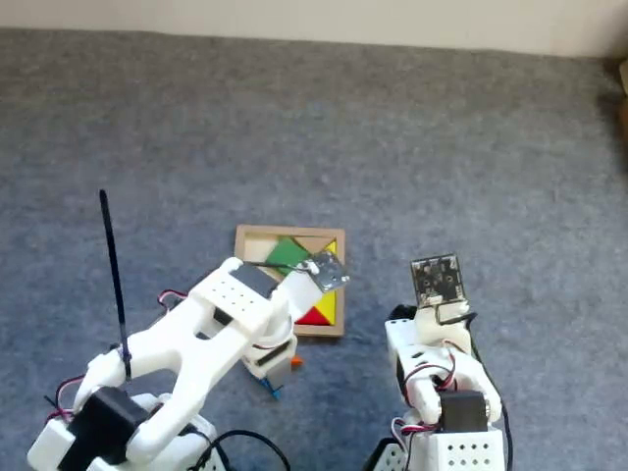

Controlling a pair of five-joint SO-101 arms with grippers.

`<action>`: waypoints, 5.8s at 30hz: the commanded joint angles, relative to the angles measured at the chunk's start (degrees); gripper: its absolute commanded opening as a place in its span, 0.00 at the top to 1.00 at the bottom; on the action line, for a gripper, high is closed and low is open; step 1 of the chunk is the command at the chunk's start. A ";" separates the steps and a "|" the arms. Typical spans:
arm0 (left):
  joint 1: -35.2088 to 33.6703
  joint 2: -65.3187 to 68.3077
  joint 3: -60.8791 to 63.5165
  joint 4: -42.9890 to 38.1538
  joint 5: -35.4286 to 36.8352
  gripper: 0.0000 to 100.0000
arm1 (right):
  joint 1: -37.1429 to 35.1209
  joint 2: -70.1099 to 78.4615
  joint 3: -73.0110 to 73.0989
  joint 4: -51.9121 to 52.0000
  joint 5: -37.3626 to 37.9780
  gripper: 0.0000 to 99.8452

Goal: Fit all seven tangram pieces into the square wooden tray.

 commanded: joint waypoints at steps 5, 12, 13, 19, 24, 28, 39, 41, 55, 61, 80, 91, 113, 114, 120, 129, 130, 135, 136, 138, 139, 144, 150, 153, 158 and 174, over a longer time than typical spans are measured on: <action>0.66 8.92 -6.20 -0.70 3.78 0.75 | 0.75 -1.10 5.85 -0.13 -0.09 1.00; -2.51 12.18 -9.01 0.79 5.71 0.75 | 0.75 -1.10 5.85 -0.13 -0.09 1.00; -3.91 12.18 -9.01 0.79 5.63 0.75 | 0.75 -1.10 5.85 -0.13 -0.09 1.00; -10.15 9.10 -7.34 0.88 0.88 0.83 | 0.75 -1.10 5.85 -0.13 -0.09 1.00; -11.82 3.03 -3.74 0.88 -0.79 0.86 | 0.75 -1.10 5.85 -0.13 -0.09 1.00; -9.27 -3.03 -0.66 0.88 -0.79 0.89 | 0.75 -1.10 5.85 -0.13 -0.09 1.00; -3.38 -18.95 4.62 0.88 -0.35 0.94 | 0.75 -1.10 5.85 -0.13 -0.09 1.00; -3.47 -20.62 4.53 1.32 -0.35 0.97 | 0.75 -1.10 5.85 -0.13 -0.09 1.00; -14.11 -25.45 -2.07 2.90 5.01 1.00 | 0.75 -1.10 5.85 -0.13 -0.09 1.00; -16.22 -18.95 -4.00 -1.14 6.95 1.00 | 0.75 -1.10 5.85 -0.13 -0.09 1.00; -15.87 -7.08 -6.20 -10.73 10.29 0.77 | 0.75 -1.10 5.85 -0.13 -0.09 1.00; -12.53 -16.04 -5.67 -10.64 10.29 0.77 | 0.75 -1.10 5.85 -0.13 -0.09 1.00; -25.80 -16.04 -2.95 -17.14 9.58 0.77 | 0.75 -1.10 5.85 -0.13 -0.09 1.00; -25.19 -16.04 -2.42 -17.14 8.53 0.77 | 0.75 -1.10 5.85 -0.13 -0.09 1.00; -24.22 -16.04 2.33 -21.54 6.68 0.77 | 0.75 -1.10 5.85 -0.13 -0.09 1.00; -18.42 -16.04 5.67 -23.38 6.68 0.77 | 0.75 -1.10 5.85 -0.13 -0.09 1.00; -17.63 -16.04 5.67 -23.38 6.68 0.77 | 0.75 -1.10 5.85 -0.13 -0.09 1.00; -16.48 -16.57 5.32 -23.38 6.68 0.77 | 0.75 -1.10 5.85 -0.13 -0.09 1.00; -16.48 -16.57 5.23 -23.30 6.68 0.77 | 0.75 -1.10 5.85 -0.13 -0.09 1.00; -16.40 -16.66 4.79 -23.30 6.68 0.77 | 0.75 -1.10 5.85 -0.13 -0.09 1.00; -16.40 -16.40 4.26 -23.30 6.77 0.77 | 0.75 -1.10 5.85 -0.13 -0.09 1.00; -13.76 -16.04 4.70 -22.68 6.68 0.77 | 0.75 -1.10 5.85 -0.13 -0.09 1.00; -11.38 -16.57 6.29 -22.07 6.68 0.77 | 0.75 -1.10 5.85 -0.13 -0.09 1.00; -11.82 -16.66 6.20 -22.07 6.68 0.77 | 0.75 -1.10 5.85 -0.13 -0.09 1.00; -12.00 -16.31 4.53 -22.42 6.95 0.77 | 0.75 -1.10 5.85 -0.13 -0.09 1.00; -11.91 -15.96 7.96 -27.87 7.03 0.77 | 0.75 -1.10 5.85 -0.13 -0.09 1.00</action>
